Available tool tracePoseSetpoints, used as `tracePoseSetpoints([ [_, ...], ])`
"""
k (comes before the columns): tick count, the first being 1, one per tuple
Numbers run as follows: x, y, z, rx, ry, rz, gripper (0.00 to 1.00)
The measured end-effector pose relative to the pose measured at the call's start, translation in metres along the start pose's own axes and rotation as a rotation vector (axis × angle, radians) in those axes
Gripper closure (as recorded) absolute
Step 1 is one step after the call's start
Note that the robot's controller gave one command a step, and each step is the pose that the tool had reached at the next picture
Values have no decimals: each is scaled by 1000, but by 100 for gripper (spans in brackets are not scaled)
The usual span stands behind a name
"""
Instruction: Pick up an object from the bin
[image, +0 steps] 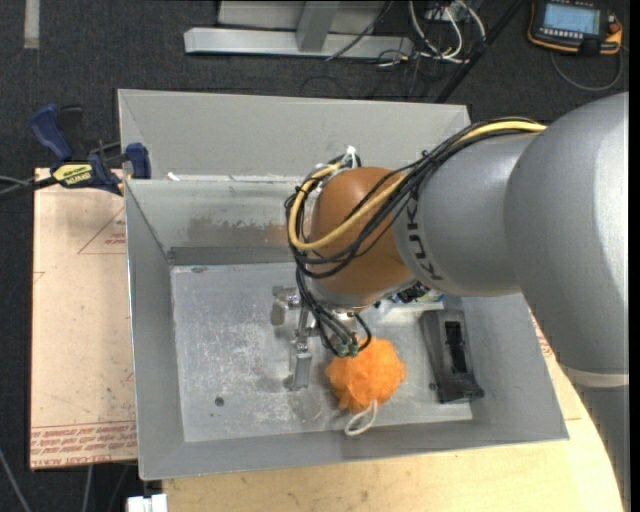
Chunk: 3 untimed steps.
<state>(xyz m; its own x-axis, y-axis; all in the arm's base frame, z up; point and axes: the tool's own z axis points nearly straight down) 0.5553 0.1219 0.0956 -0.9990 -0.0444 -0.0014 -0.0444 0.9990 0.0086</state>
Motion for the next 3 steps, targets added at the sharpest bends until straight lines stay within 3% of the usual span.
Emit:
tracePoseSetpoints([
  [1,-8,-36,2,8,0,-242,0],
  [2,-11,-56,11,3,-2,-222,0],
  [3,3,-70,17,4,-1,-12,0],
])
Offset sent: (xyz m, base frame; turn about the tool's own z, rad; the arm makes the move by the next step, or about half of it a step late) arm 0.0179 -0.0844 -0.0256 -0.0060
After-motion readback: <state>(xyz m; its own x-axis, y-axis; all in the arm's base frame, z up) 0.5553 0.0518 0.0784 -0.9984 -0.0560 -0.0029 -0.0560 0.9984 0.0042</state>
